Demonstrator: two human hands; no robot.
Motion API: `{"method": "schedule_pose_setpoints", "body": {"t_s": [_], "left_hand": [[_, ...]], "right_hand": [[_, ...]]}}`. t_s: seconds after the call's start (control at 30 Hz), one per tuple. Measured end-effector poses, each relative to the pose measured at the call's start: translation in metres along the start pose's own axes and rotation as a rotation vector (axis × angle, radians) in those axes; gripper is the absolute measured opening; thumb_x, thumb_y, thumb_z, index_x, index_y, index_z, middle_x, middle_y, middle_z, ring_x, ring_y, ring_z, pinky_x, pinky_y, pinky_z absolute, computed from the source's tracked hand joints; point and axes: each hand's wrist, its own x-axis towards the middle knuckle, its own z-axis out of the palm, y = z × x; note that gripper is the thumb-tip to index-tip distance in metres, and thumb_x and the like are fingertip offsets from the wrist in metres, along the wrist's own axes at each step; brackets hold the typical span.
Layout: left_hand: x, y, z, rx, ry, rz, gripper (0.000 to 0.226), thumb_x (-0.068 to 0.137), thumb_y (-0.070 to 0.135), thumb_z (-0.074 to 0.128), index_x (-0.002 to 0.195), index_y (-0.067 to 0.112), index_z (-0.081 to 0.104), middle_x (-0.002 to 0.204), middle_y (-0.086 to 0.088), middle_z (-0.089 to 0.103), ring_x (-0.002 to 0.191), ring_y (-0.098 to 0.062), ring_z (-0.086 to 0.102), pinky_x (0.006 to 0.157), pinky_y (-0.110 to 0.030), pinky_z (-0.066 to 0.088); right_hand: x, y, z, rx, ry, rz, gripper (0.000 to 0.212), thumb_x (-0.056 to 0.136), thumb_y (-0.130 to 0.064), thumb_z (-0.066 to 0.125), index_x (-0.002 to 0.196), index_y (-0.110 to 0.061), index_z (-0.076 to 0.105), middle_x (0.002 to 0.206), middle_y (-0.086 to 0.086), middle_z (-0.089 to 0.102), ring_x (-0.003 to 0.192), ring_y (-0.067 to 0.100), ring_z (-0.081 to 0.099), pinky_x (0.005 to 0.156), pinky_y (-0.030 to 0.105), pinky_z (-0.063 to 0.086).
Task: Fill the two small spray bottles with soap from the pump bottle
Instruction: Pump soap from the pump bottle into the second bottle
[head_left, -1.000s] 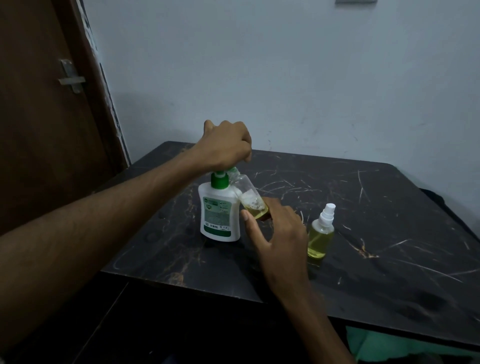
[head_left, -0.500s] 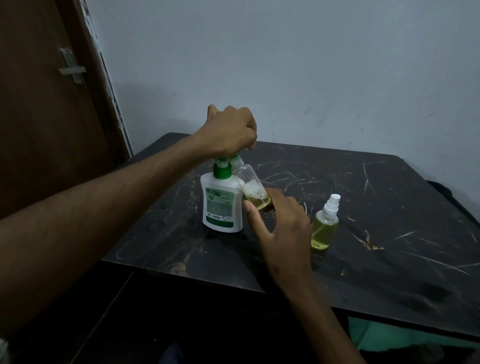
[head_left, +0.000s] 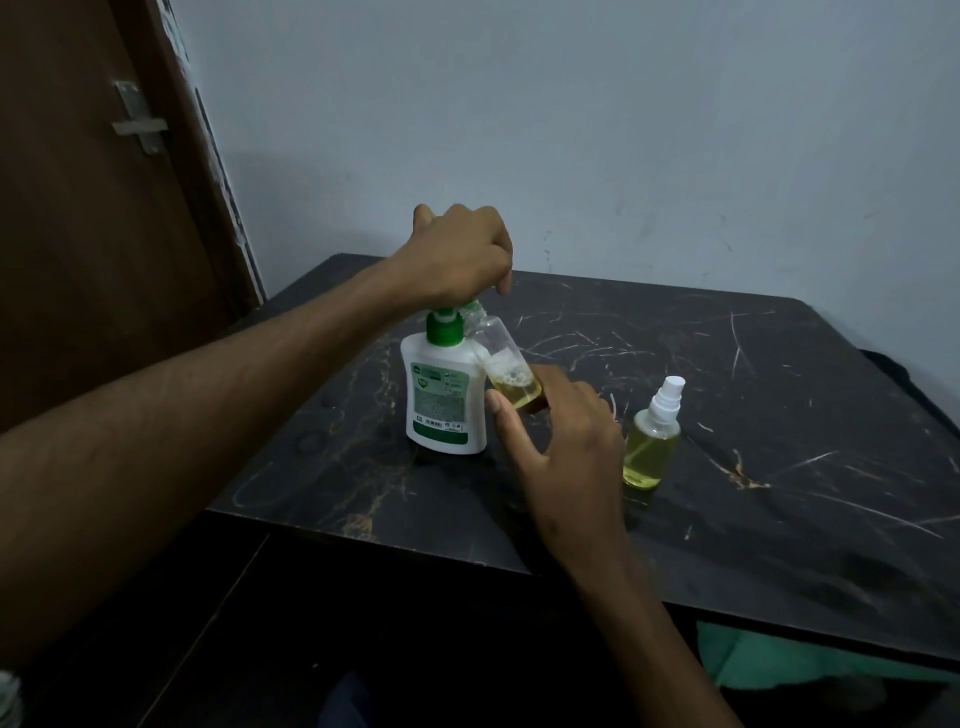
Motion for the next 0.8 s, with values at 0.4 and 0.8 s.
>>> {"method": "schedule_pose_setpoints", "body": {"t_s": [0.4,0.8], "left_hand": [[-0.0001,-0.0025,-0.0008,-0.01,0.004,-0.002,0.02,0.081,0.02,0.057,0.083,0.022,0.077,0.09,0.017,0.066,0.098,-0.016,0.057,0.104,-0.052,0.025],[-0.0027,0.0029,-0.0058,0.024,-0.006,0.019,0.021,0.085,0.018,0.056,0.084,0.021,0.077,0.081,0.019,0.061,0.092,-0.016,0.057,0.105,-0.051,0.025]], "right_hand": [[0.0002,-0.0005,-0.0006,-0.004,-0.006,0.001,0.038,0.103,-0.055,0.053,0.12,-0.024,0.066,0.099,-0.011,0.064,0.09,0.009,0.056,0.08,0.032,0.046],[0.0005,-0.0011,-0.0003,0.0,-0.001,-0.004,0.04,0.102,-0.057,0.051,0.118,-0.024,0.066,0.097,-0.012,0.062,0.088,0.008,0.054,0.078,0.034,0.047]]}}
